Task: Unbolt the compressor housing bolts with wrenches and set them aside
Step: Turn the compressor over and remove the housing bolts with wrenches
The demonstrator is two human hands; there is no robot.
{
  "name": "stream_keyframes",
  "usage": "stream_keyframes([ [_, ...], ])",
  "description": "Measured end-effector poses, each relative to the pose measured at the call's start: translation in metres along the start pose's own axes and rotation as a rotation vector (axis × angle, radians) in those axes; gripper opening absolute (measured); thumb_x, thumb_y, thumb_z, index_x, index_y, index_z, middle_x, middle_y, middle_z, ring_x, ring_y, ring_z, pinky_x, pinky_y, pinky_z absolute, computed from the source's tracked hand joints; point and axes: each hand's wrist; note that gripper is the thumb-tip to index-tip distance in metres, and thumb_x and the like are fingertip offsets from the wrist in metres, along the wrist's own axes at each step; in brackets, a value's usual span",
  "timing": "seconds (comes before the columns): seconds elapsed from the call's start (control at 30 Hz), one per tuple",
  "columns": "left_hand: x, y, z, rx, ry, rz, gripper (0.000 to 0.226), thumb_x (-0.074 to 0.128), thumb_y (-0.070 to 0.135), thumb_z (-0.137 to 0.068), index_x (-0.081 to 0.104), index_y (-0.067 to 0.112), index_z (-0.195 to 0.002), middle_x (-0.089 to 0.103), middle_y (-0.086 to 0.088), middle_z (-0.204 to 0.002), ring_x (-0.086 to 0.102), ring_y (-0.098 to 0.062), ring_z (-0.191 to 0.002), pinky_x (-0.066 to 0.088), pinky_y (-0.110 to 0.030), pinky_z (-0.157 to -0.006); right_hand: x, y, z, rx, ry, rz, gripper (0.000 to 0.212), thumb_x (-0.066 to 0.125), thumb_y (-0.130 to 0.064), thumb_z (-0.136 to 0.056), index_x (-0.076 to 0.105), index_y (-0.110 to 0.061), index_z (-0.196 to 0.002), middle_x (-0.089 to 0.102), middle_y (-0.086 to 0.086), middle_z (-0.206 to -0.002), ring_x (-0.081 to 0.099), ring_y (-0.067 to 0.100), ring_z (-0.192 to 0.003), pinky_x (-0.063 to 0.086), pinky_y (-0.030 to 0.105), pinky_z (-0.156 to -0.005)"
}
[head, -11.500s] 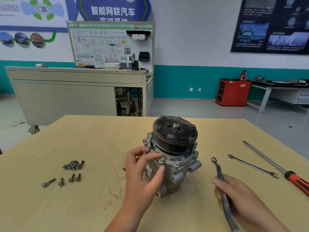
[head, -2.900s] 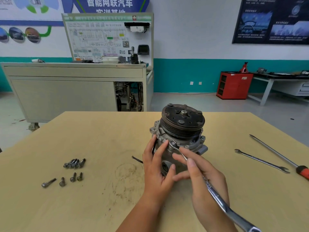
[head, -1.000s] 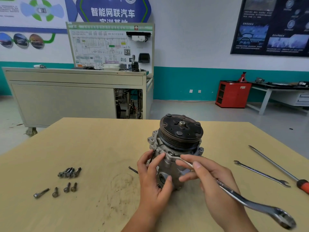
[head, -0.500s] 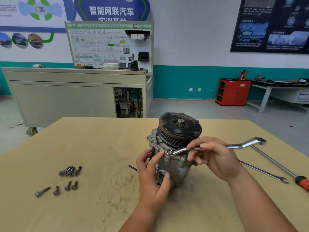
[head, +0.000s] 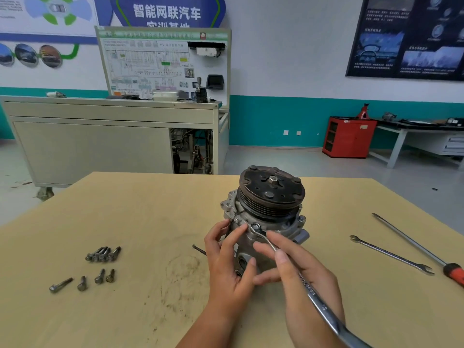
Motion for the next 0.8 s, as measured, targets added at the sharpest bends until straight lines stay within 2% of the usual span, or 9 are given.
stream_keyframes([
  [0.1,0.000,0.000,0.000,0.000,0.003,-0.011,0.047,0.052,0.030,-0.078,0.050,0.031,-0.124,0.035,-0.006,-0.133,0.032,-0.011,-0.132,0.026,-0.017,-0.109,-0.005,-0.001,-0.004,-0.007,-0.019,0.036,0.025,0.053,-0.027,-0.079,0.074,-0.031,-0.091,0.075,-0.007,-0.081,0.069,0.016,-0.056,0.048,0.009,-0.057],
  [0.2,0.000,-0.001,0.000,0.010,0.006,-0.017,0.048,0.050,0.026,-0.076,0.050,0.030,-0.124,0.036,-0.009,-0.131,0.032,-0.009,-0.131,0.024,-0.015,-0.109,-0.026,-0.004,-0.026,0.133,-0.074,-0.085,0.038,0.044,-0.005,-0.085,0.077,-0.021,-0.074,0.071,0.008,-0.062,0.056,0.015,-0.038,0.034,0.011,-0.037],
  [0.33,0.001,0.002,-0.002,-0.012,0.005,0.007,0.047,0.050,0.025,-0.074,0.051,0.031,-0.120,0.036,-0.007,-0.130,0.032,-0.006,-0.129,0.025,-0.015,-0.107,-0.054,-0.004,-0.063,0.234,-0.235,-0.211,0.056,0.026,0.000,-0.083,0.069,-0.014,-0.050,0.053,0.006,-0.042,0.040,0.009,-0.035,0.024,0.015,-0.036],
  [0.4,0.000,0.003,-0.002,-0.026,0.002,0.022,0.046,0.050,0.025,-0.075,0.052,0.033,-0.120,0.036,-0.007,-0.130,0.032,-0.006,-0.129,0.027,-0.015,-0.107,-0.054,-0.007,-0.070,0.158,-0.281,-0.212,0.044,0.035,-0.005,-0.077,0.070,-0.014,-0.053,0.054,0.007,-0.042,0.043,0.010,-0.037,0.030,0.015,-0.038],
  [0.47,0.000,0.002,-0.002,-0.033,0.008,0.029,0.044,0.049,0.025,-0.076,0.052,0.034,-0.120,0.036,-0.006,-0.130,0.033,-0.007,-0.129,0.028,-0.017,-0.107,-0.053,-0.011,-0.064,0.103,-0.260,-0.301,0.020,0.056,-0.025,-0.067,0.072,-0.015,-0.060,0.060,0.008,-0.047,0.050,0.011,-0.041,0.036,0.012,-0.042],
  [0.53,0.002,0.003,-0.002,-0.039,0.023,0.033,0.043,0.049,0.025,-0.077,0.053,0.034,-0.119,0.036,-0.005,-0.130,0.033,-0.005,-0.128,0.028,-0.016,-0.107,-0.058,-0.009,-0.046,0.028,-0.225,-0.338,0.023,0.072,-0.038,-0.059,0.075,-0.018,-0.071,0.066,0.007,-0.056,0.055,0.012,-0.045,0.037,0.010,-0.045],
  [0.6,0.003,0.004,-0.002,-0.041,0.033,0.036,0.042,0.049,0.025,-0.077,0.053,0.034,-0.118,0.036,-0.004,-0.129,0.034,-0.005,-0.127,0.028,-0.016,-0.107,-0.054,-0.005,-0.028,-0.014,-0.121,-0.271,0.018,0.063,-0.024,-0.071,0.076,-0.024,-0.082,0.072,0.007,-0.069,0.059,0.015,-0.047,0.035,0.010,-0.044],
  [0.67,0.003,0.004,-0.002,-0.035,0.032,0.031,0.042,0.049,0.025,-0.077,0.053,0.033,-0.119,0.036,-0.004,-0.130,0.034,-0.005,-0.127,0.029,-0.017,-0.107,-0.038,-0.003,-0.015,-0.030,-0.060,-0.155,0.033,0.052,-0.012,-0.074,0.076,-0.028,-0.091,0.074,0.008,-0.079,0.063,0.018,-0.048,0.038,0.010,-0.042],
  [0.8,0.001,0.004,-0.002,-0.033,0.015,0.011,0.043,0.050,0.028,-0.079,0.052,0.034,-0.121,0.036,-0.006,-0.131,0.033,-0.006,-0.129,0.028,-0.018,-0.107,-0.012,-0.004,-0.006,0.005,-0.013,-0.114,0.025,0.061,-0.001,-0.083,0.072,-0.021,-0.094,0.075,0.005,-0.081,0.065,0.019,-0.048,0.040,0.007,-0.044],
])
Point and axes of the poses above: each hand's wrist, its own z-axis away from the middle knuckle, its own x-axis out of the palm, y = z × x
